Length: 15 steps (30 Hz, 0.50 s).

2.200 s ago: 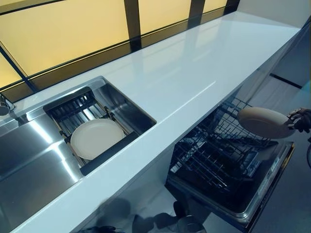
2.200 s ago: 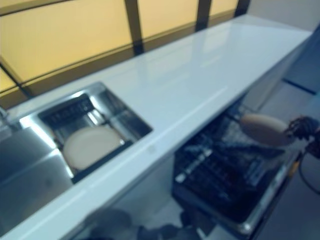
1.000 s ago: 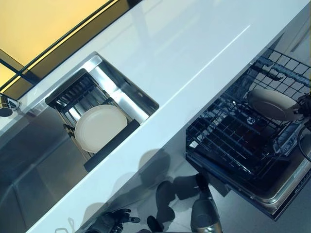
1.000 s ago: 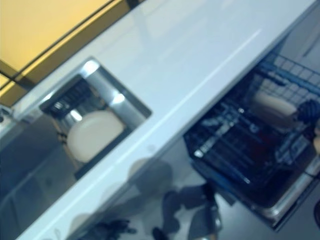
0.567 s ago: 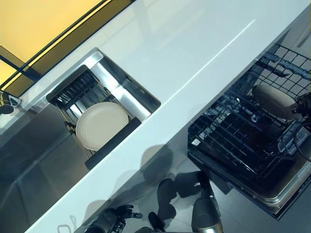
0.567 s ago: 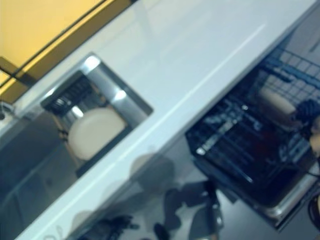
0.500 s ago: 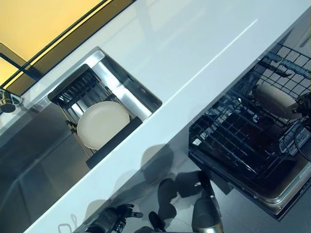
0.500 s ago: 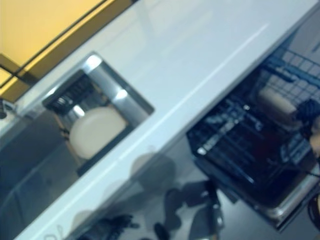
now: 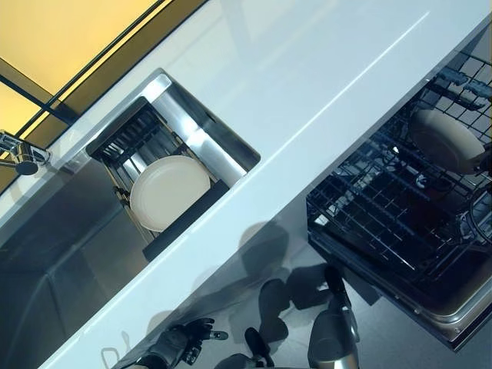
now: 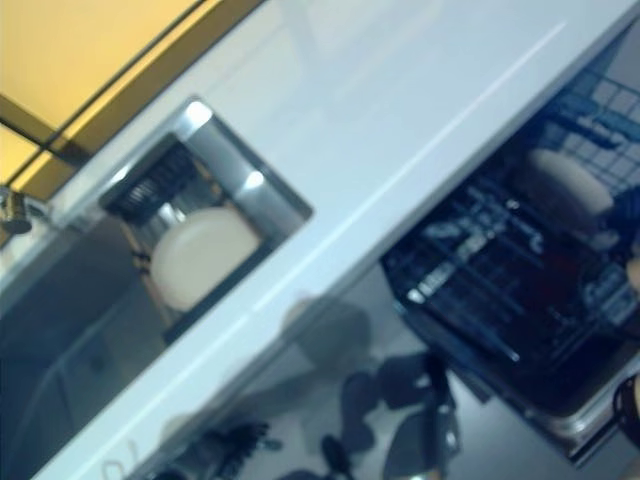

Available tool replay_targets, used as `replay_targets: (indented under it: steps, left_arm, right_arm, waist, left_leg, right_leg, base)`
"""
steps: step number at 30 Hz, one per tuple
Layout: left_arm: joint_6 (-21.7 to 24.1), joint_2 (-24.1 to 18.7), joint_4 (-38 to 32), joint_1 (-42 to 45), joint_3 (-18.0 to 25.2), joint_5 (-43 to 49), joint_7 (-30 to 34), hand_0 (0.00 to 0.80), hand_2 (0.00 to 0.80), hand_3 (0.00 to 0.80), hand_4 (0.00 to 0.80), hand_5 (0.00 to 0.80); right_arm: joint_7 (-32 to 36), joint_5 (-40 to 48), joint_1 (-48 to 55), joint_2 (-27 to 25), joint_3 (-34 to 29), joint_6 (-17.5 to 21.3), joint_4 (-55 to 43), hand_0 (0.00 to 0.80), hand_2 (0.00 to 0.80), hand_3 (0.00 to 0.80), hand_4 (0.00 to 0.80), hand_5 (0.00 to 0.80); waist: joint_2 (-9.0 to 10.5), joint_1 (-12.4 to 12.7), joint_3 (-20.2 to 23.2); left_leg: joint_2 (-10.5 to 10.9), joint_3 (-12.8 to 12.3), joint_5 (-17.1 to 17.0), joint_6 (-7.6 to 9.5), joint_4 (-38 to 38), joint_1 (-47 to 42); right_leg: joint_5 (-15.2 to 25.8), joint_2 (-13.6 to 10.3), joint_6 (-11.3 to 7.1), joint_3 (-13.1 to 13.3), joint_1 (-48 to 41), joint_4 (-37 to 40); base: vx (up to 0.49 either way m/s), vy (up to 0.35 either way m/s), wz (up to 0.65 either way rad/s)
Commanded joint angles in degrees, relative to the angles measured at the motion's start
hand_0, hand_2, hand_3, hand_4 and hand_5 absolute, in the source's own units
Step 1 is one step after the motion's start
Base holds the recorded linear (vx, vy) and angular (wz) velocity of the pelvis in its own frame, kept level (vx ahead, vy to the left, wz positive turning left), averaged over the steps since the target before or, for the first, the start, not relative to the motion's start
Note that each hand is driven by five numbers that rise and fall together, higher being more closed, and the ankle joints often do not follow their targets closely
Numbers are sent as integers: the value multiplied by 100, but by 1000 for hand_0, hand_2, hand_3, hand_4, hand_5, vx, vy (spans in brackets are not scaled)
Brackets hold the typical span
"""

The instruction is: Take plates into dishwasher

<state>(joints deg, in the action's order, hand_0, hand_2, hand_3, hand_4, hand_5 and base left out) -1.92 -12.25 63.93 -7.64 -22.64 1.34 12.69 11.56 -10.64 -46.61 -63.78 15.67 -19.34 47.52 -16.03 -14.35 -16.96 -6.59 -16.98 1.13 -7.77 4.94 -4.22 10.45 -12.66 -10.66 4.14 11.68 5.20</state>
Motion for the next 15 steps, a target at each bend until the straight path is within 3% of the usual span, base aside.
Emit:
replay_targets:
  steps: [1, 11, 12, 13, 14, 15]
  left_arm:
    - [61, -436, 219, -157, -192, -150, 62, 0, 0, 0, 0, 0]
    - [48, -450, 127, -148, -232, -97, 74, 0, 0, 0, 0, 0]
    - [34, -454, 122, -144, -226, -84, 77, 0, 0, 0, 0, 0]
    - [32, -455, 119, -136, -219, -74, 74, 0, 0, 0, 0, 0]
    - [29, -458, 117, -130, -217, -69, 70, 0, 0, 0, 0, 0]
    - [14, -466, 117, -128, -205, -49, 70, 0, 0, 0, 0, 0]
  right_arm:
    - [-34, -189, -341, 131, 526, 74, 489, 800, 800, 800, 800, 800]
    - [45, -128, -130, 109, 364, 107, 536, 800, 800, 800, 800, 800]
    - [57, -102, -101, 105, 355, 111, 531, 615, 615, 615, 615, 615]
    - [65, -48, -73, 100, 333, 98, 521, 195, 195, 195, 195, 195]
    - [78, -24, -54, 97, 321, 90, 515, 0, 0, 0, 0, 0]
    - [157, 55, -7, 100, 282, 30, 503, 0, 0, 0, 0, 0]
  waist:
    - [346, 98, 166]
    - [458, 116, 250]
    - [481, 116, 266]
    - [502, 113, 277]
    - [515, 113, 286]
    - [544, 111, 306]
  left_leg:
    - [-304, 353, -148, -190, 6, -215]
    - [-356, 345, -134, -181, 6, -278]
    - [-361, 338, -133, -178, 6, -292]
    - [-368, 331, -132, -177, 6, -304]
    - [-373, 327, -131, -178, 6, -311]
    - [-383, 319, -129, -179, 6, -325]
  right_leg:
    - [-327, -268, 26, -19, -106, -315]
    - [-325, -241, 19, -53, -238, -264]
    - [-327, -233, 19, -53, -265, -258]
    - [-326, -226, 19, -51, -282, -253]
    - [-325, -224, 18, -52, -291, -251]
    - [-323, -217, 16, -54, -311, -250]
  base:
    - [0, 0, 0]
    - [0, 0, 0]
    - [0, 0, 0]
    - [0, 0, 0]
    - [0, 0, 0]
    - [0, 0, 0]
